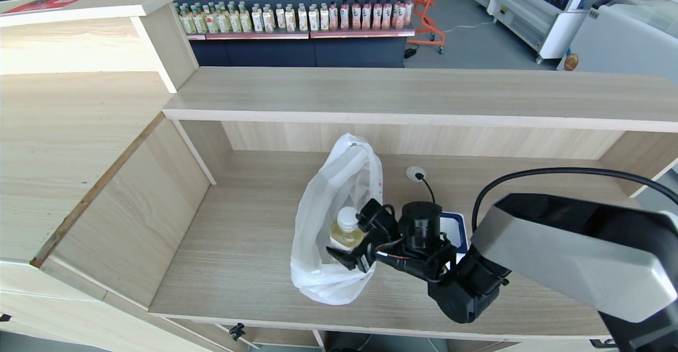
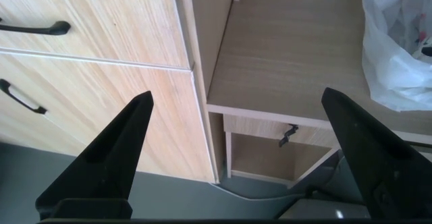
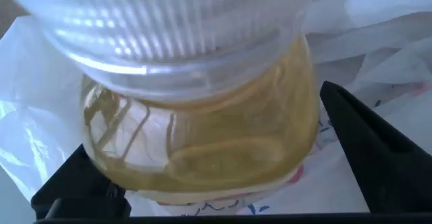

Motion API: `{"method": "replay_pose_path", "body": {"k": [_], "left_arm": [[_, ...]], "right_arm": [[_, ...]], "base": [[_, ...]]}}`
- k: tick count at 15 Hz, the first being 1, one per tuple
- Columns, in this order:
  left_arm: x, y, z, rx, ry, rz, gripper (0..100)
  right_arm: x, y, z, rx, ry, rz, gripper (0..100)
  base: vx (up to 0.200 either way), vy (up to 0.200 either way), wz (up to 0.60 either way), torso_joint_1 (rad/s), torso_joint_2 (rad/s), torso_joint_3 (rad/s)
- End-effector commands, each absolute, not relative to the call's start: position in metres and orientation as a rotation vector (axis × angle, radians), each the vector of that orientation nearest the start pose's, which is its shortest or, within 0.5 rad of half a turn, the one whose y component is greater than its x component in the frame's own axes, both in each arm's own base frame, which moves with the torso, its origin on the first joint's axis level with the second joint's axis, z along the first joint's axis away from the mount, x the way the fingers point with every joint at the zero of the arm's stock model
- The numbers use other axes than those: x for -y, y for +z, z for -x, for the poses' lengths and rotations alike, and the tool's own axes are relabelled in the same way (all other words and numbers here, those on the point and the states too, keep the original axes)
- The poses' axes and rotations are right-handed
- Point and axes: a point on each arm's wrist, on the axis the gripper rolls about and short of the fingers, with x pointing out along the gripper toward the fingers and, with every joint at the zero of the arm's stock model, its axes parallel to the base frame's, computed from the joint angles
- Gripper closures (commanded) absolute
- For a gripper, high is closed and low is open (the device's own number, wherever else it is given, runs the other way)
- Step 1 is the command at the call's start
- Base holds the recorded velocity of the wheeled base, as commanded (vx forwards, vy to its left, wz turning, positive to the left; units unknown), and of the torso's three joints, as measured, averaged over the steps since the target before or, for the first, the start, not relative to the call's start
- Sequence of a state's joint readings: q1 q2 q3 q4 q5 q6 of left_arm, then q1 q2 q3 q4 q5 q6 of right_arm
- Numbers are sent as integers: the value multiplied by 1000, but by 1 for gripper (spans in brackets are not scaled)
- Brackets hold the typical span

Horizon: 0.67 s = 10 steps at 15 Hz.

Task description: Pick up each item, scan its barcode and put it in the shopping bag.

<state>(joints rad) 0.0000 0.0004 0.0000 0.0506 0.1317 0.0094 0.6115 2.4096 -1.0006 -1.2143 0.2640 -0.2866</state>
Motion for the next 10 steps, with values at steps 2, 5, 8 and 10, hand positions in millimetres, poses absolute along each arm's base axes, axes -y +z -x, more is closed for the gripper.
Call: {"method": "replay_pose_path", "body": {"k": [2, 5, 8, 10], "left_arm": [[-3, 70, 23, -51, 132, -13, 0], [-3, 70, 23, -51, 132, -13, 0], [-3, 70, 23, -51, 132, -13, 0], [-3, 70, 23, -51, 132, -11, 0]], "right_arm": [[-231, 64, -332, -161, 859, 64, 0], [-206, 130, -305, -265, 815, -183, 0], [-167, 170, -261, -295, 783, -225, 0], [-148, 190, -233, -243, 788, -244, 0]], "base": [[0, 0, 0, 0, 0, 0], [0, 0, 0, 0, 0, 0], [0, 0, 0, 0, 0, 0], [0, 0, 0, 0, 0, 0]]}}
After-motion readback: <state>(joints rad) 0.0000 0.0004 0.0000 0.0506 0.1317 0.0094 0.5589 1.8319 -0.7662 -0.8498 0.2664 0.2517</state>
